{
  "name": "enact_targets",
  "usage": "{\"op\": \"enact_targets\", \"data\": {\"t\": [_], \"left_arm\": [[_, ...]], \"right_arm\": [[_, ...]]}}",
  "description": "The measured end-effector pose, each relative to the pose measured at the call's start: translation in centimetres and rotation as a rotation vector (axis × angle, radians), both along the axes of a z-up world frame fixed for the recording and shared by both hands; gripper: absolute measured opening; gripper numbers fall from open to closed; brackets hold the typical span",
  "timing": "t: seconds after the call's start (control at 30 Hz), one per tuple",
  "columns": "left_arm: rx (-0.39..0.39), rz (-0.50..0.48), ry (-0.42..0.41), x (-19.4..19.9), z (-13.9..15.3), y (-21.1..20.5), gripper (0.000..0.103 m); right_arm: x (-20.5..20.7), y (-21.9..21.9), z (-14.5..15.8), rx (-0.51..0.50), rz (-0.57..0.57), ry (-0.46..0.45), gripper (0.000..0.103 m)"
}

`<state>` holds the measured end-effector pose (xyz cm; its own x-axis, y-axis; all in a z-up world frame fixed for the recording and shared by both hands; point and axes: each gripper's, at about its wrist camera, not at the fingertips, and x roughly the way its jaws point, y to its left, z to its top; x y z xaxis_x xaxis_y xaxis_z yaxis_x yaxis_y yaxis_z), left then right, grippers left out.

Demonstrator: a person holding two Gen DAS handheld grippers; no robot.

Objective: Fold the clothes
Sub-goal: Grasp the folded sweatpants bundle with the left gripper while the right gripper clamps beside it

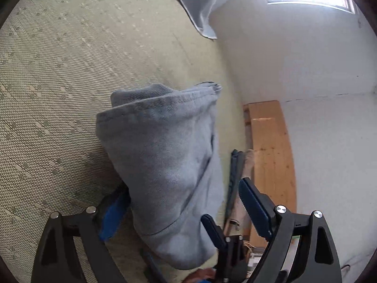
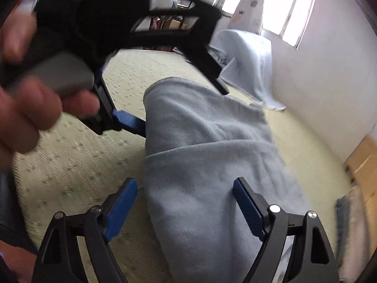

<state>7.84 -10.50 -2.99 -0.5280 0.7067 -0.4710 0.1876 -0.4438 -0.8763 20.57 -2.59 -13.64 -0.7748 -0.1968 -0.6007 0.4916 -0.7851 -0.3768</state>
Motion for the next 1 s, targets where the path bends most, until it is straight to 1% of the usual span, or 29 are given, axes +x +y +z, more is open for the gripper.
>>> {"op": "enact_targets", "data": {"t": [0.13,0.23,0.33,0.37,0.4,0.47,0.5,0.53,0.6,0.7,0.87,1.0], "left_arm": [[0.007,-0.023,0.015,-0.2,0.9,0.1,0.091],[0.020,-0.026,0.008,-0.8,0.9,0.5,0.091],[0.018,-0.033,0.006,-0.9,0.9,0.6,0.091],[0.017,-0.033,0.007,-1.0,1.0,0.6,0.091],[0.019,-0.033,0.008,-1.0,1.0,0.6,0.091],[0.021,-0.033,0.009,-1.2,1.0,0.6,0.091],[0.020,-0.032,0.010,-1.2,1.0,0.6,0.091],[0.017,-0.032,0.011,-1.2,0.9,0.6,0.091],[0.010,-0.032,0.012,-1.3,0.9,0.6,0.091],[-0.014,-0.035,-0.009,-1.6,0.3,0.8,0.091],[-0.071,-0.014,-0.039,-3.3,-0.4,1.0,0.091],[-0.068,-0.024,-0.034,-4.5,-0.5,1.9,0.091]], "right_arm": [[0.7,-1.6,-1.0,0.107,-0.001,0.067,0.087],[0.8,-1.8,-1.3,0.103,-0.007,0.084,0.087],[0.3,-2.3,-1.9,0.174,-0.037,0.091,0.086],[0.2,-2.2,-1.9,0.174,-0.041,0.089,0.086],[0.1,-2.2,-1.9,0.174,-0.044,0.086,0.081],[-0.1,-2.1,-1.8,0.174,-0.050,0.081,0.067],[-0.2,-2.0,-1.8,0.174,-0.054,0.079,0.063],[-0.3,-1.9,-1.6,0.160,-0.048,0.066,0.059],[-0.6,-1.5,-1.1,0.119,-0.047,0.039,0.046],[-1.1,-0.8,-0.1,0.046,-0.057,-0.005,0.038],[-1.8,0.3,1.3,-0.030,-0.065,-0.031,0.036],[-1.5,0.2,1.7,-0.052,-0.061,-0.045,0.036]]}}
